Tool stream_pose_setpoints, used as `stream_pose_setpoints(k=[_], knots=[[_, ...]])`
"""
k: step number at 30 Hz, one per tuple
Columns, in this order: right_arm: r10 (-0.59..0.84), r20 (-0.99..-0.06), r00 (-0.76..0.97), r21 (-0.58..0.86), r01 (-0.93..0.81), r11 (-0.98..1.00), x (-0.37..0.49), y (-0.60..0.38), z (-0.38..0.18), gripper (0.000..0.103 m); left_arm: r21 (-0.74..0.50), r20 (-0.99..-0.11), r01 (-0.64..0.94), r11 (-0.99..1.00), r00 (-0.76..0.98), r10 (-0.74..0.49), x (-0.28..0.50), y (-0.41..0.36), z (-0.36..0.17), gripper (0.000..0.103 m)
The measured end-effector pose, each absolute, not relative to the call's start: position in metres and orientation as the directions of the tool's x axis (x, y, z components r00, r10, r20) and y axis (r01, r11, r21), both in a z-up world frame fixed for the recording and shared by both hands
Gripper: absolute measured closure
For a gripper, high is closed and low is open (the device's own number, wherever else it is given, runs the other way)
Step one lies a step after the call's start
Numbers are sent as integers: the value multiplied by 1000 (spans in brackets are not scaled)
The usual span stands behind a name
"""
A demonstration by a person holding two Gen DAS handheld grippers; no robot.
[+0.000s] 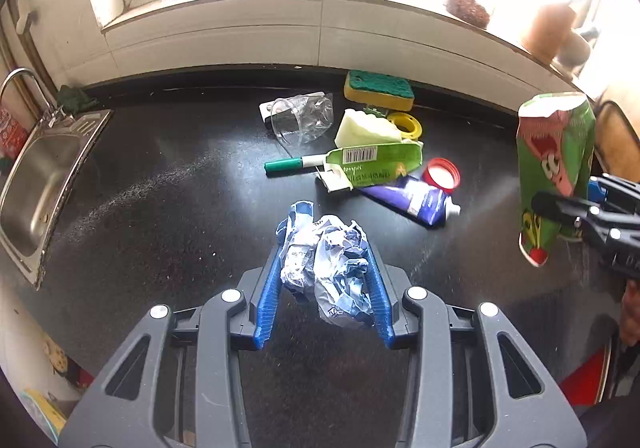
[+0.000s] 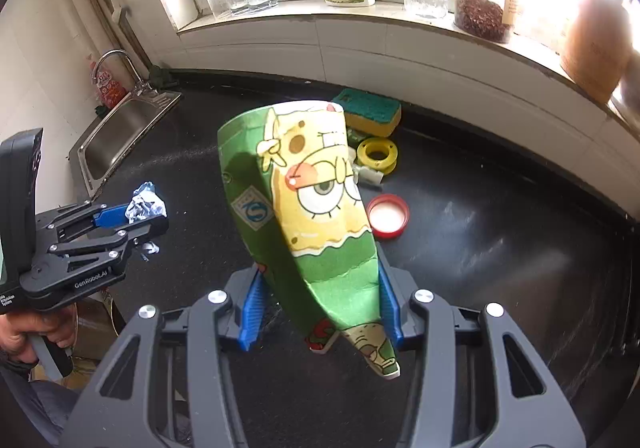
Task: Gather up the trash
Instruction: 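Carry foil and cartoon pouch to the yellow bin and release both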
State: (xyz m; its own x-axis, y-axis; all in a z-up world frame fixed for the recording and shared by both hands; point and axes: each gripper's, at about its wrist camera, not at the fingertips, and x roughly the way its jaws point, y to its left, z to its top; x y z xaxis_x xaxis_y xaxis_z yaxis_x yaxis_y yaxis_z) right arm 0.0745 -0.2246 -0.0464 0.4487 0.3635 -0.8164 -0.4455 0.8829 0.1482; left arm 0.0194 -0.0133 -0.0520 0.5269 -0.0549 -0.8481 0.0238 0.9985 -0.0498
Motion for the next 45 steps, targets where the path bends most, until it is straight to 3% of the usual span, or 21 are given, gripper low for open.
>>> stream_pose_setpoints(k=[13, 21, 26, 29, 35, 45], knots=[[389, -793, 469, 137, -485, 864, 67, -186, -36, 55, -31, -818, -9, 999, 575, -20, 3, 13, -36, 64], [534, -783, 319, 164, -722, 673, 54, -57, -30, 55, -12, -772, -275, 961, 614, 166, -56, 109, -13, 64], [607, -786, 120, 225, -858, 461, 8, 59, -42, 55, 6, -764, -484, 875, 562, 316, -131, 182, -16, 64], [608, -794, -11, 271, -902, 337, -32, 124, -59, 55, 11, -785, -611, 792, 485, 386, -191, 229, -35, 64], [520, -829, -205, 329, -931, 158, -114, 227, -119, 55, -31, -837, -736, 677, 390, 385, -279, 292, -94, 64], [347, -920, -183, 260, -947, 189, -148, 327, -269, 55, -116, -898, -777, 619, 348, 268, -329, 372, -259, 63]])
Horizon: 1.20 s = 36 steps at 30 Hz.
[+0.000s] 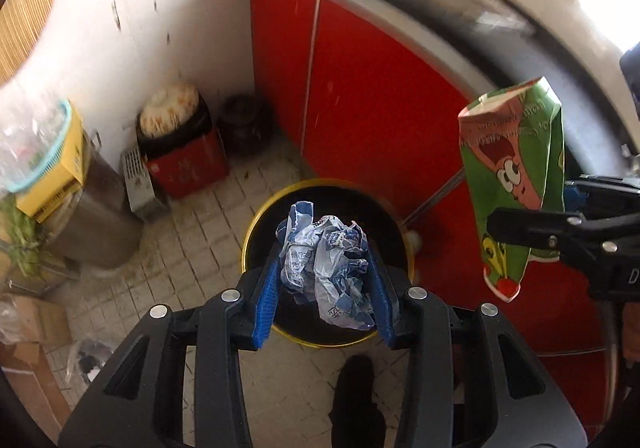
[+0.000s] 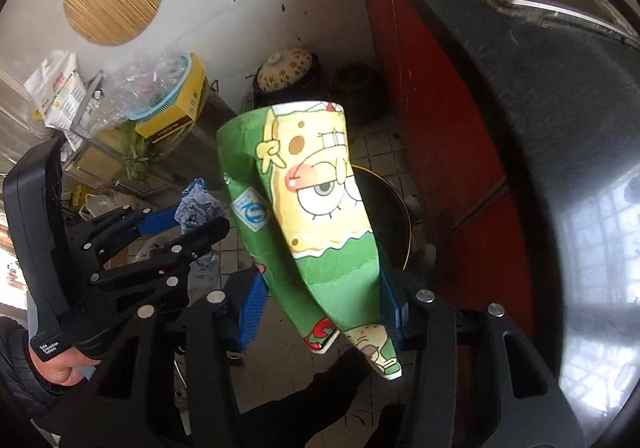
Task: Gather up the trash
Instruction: 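Carry foil and cartoon pouch to the yellow bin and release both, then swing both open tools back over the counter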
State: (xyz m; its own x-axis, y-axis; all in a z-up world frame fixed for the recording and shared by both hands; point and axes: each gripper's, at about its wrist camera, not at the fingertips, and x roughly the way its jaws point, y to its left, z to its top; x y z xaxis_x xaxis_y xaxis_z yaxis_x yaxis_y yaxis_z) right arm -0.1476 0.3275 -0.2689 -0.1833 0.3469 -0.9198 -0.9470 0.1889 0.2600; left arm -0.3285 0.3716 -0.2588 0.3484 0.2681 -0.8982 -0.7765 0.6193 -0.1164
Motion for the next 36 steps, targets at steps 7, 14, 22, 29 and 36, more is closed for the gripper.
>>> stream_pose_setpoints(k=[7, 14, 22, 29, 36], knots=[[280, -943, -181, 244, -948, 206, -161, 366, -317, 54, -175, -901, -765, 620, 378, 211, -324, 390, -312, 63], [275, -941, -196, 262, -938, 228, -161, 375, -322, 35, -150, -899, -765, 626, 369, 237, -322, 392, -321, 22], [338, -918, -209, 288, -936, 202, -162, 344, -255, 22, -134, -898, -785, 604, 354, 260, -337, 386, -276, 18], [483, -871, -92, 263, -917, 300, -128, 256, -126, 12, -88, -871, -716, 692, 393, 296, -306, 339, -176, 7], [554, -813, 181, 196, -810, 553, -58, 116, -25, 10, -153, -773, -410, 899, 617, 149, -195, 244, -73, 7]])
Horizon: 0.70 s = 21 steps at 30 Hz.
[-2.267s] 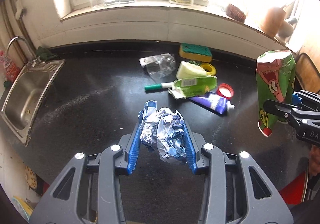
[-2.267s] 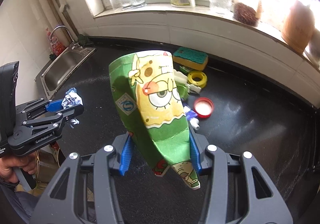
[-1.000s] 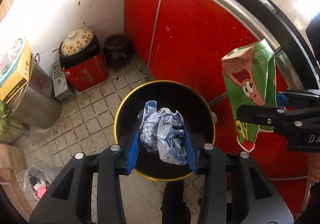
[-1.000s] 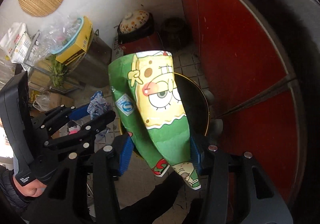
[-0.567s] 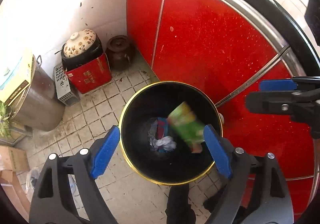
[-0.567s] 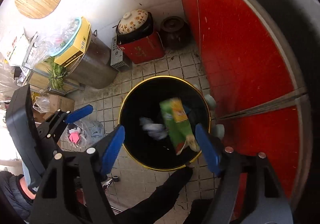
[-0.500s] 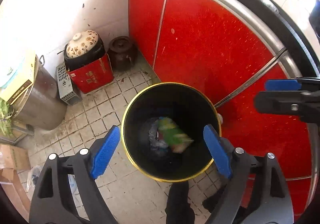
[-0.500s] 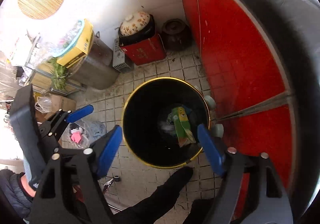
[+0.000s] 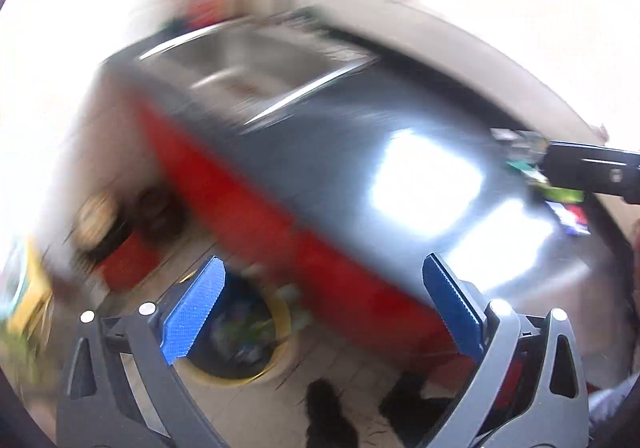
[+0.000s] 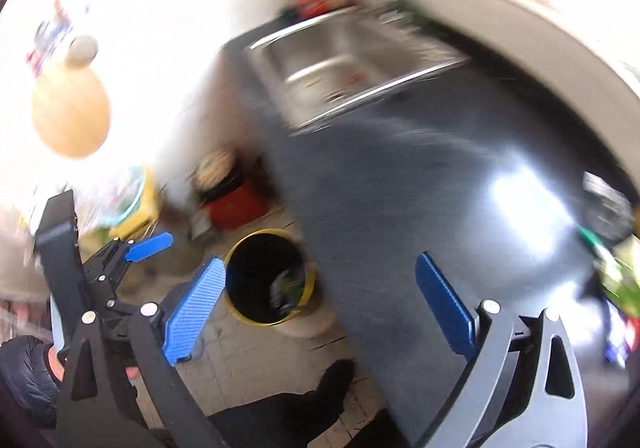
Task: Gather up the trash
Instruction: 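Swing both open tools back over the counter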
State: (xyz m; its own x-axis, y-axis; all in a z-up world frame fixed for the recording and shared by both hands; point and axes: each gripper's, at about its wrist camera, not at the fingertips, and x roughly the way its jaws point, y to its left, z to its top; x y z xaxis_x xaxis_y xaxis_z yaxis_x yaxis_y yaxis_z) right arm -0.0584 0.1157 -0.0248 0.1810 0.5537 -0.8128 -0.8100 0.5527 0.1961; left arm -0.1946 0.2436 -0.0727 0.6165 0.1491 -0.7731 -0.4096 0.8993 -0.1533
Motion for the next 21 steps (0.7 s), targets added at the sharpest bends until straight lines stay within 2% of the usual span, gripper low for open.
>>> stream_pose_setpoints(k=[6, 10, 15, 21], knots=[[487, -759, 431, 147, -616, 774, -11, -19, 20, 10, -149, -711, -30, 988, 698, -86, -94, 143, -26, 7], [403, -733, 548, 126, -473, 872, 7, -106, 31, 10, -132, -690, 154, 979, 695, -203, -52, 81, -5, 7], [339, -727, 597, 137, -358, 924, 9, -179, 28, 10, -88, -697, 287, 954, 666, -265, -30, 15, -3, 7], [296, -735, 610, 129, -303, 944, 19, -223, 22, 10, -37, -717, 371, 928, 637, -283, -7, -22, -10, 7]])
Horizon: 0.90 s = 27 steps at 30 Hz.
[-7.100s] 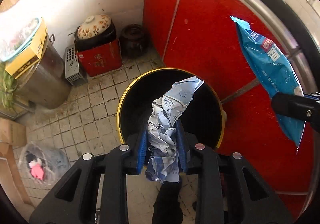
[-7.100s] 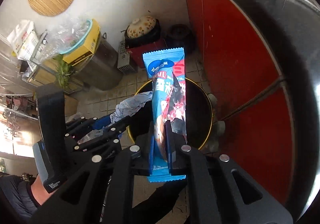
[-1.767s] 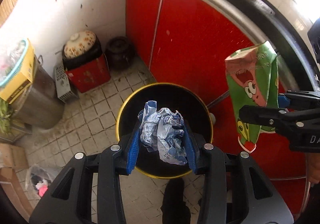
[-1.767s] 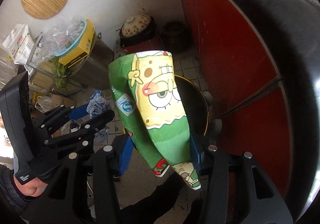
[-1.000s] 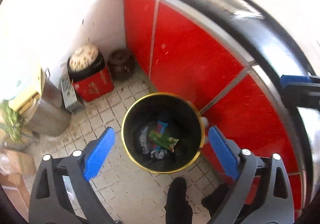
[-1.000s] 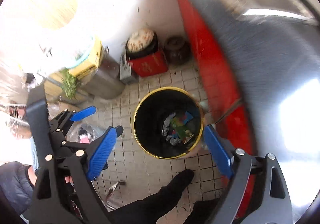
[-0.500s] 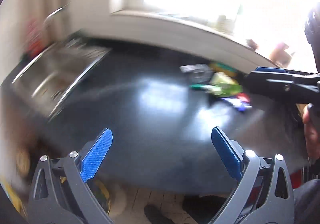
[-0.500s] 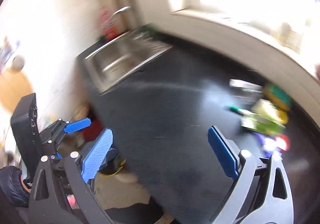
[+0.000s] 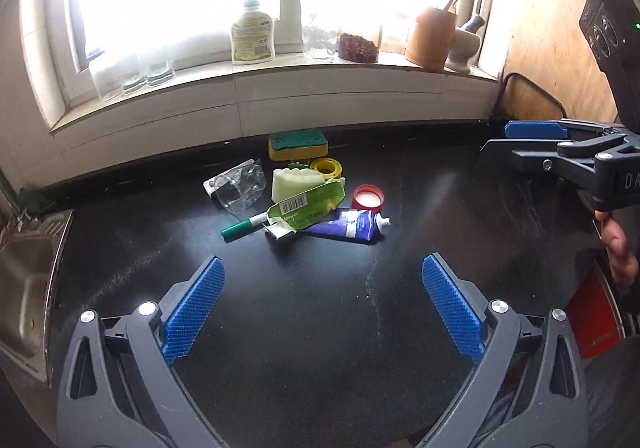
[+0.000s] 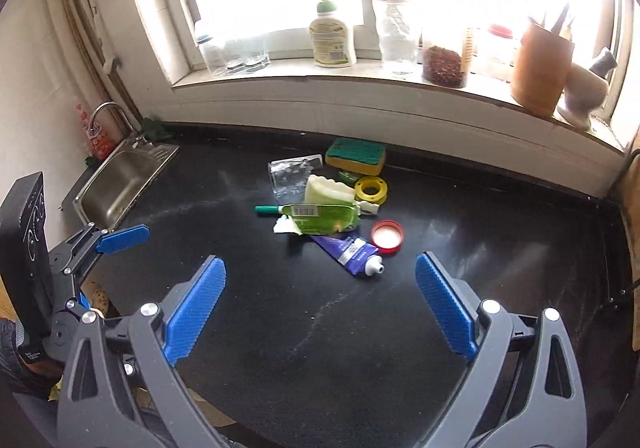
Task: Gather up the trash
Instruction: 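Swing both open tools back over the counter, then grasp the green carton with the left tool while the right tool grasps the red lid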
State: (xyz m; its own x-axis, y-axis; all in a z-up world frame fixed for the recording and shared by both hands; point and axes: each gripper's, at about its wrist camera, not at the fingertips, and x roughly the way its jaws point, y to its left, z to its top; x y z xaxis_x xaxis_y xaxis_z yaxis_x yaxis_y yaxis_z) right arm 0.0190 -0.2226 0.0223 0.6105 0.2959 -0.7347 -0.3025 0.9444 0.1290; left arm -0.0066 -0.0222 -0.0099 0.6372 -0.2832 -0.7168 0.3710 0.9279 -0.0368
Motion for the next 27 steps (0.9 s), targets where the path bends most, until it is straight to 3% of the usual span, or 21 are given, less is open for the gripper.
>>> stream_pose_setpoints(k=[5, 17, 24, 27], knots=[[268, -762, 590, 121, -277, 953, 45, -240, 5, 10, -2, -725, 403, 915, 629, -279, 23, -33, -21, 7], [243, -849, 469, 137, -249, 959, 131, -255, -70, 10, 211, -764, 605, 767, 592, -257, 119, -89, -93, 7], [217, -897, 384, 111, -280, 954, 188, -243, -130, 14, 197, -795, 674, 712, 535, -286, 155, -103, -138, 8], [205, -915, 346, 101, -297, 950, 208, -238, -153, 18, 153, -812, 665, 731, 506, -291, 170, -101, -154, 14]])
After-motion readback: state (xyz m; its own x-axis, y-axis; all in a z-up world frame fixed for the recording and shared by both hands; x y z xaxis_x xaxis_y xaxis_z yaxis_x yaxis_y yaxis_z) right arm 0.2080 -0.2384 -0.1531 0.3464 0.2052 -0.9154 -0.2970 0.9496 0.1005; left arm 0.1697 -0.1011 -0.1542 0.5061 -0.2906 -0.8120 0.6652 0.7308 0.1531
